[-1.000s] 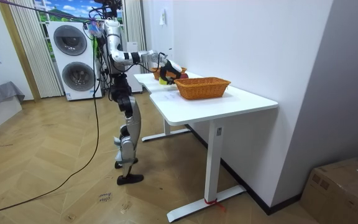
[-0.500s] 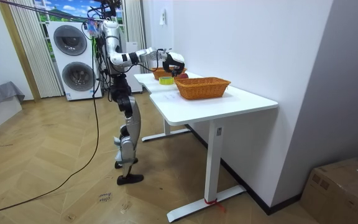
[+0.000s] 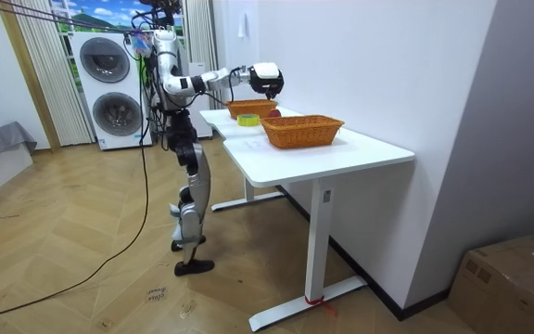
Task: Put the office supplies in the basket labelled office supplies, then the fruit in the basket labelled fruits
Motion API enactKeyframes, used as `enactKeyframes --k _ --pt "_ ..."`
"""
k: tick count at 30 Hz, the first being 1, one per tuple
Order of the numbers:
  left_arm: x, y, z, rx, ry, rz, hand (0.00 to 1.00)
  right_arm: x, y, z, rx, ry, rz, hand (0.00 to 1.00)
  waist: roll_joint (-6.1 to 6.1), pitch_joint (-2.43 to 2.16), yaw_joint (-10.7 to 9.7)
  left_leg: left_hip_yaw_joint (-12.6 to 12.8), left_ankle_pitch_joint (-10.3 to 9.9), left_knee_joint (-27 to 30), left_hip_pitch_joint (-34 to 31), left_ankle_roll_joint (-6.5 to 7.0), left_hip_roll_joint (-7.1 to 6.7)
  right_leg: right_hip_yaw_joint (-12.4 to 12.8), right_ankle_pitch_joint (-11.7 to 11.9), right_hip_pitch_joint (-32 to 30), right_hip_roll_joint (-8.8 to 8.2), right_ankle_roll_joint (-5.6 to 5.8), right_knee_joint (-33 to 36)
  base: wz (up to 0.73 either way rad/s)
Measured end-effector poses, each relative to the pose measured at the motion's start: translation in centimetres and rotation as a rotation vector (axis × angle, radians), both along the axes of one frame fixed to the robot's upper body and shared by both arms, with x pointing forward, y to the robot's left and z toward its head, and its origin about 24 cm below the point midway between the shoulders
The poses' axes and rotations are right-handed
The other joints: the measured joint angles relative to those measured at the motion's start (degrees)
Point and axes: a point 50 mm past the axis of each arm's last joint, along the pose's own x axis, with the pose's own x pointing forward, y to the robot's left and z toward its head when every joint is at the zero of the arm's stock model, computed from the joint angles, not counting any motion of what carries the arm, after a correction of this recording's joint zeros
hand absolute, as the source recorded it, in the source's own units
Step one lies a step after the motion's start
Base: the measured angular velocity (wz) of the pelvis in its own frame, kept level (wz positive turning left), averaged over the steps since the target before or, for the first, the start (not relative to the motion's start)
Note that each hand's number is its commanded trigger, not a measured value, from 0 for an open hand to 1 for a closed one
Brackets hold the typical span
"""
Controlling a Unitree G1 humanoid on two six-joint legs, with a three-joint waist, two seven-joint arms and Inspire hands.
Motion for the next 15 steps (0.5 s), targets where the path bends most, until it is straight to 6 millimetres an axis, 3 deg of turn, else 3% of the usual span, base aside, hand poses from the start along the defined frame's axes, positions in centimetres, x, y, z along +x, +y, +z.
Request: enactKeyframes --k 4,15 --pt "-1.0 -0.1 -0.1 -0.003 0.036 0.014 0.0 -0.2 -1.1 0.0 0.003 -0.04 -0.081 1.0 0.27 0.14 -0.8 0.0 0.0 -0.5 0.1 0.0 0.01 0.0 0.0 0.1 0.03 0.0 0.0 0.0" --pt "-0.8 -0.3 -0.2 -0.008 0.038 0.017 0.0 -0.5 -2.5 -0.1 0.064 -0.107 -0.191 1.0 0.03 0.27 -1.4 0.0 0.0 -0.7 0.3 0.0 -0.06 0.1 0.0 0.1 0.03 0.02 0.0 0.0"
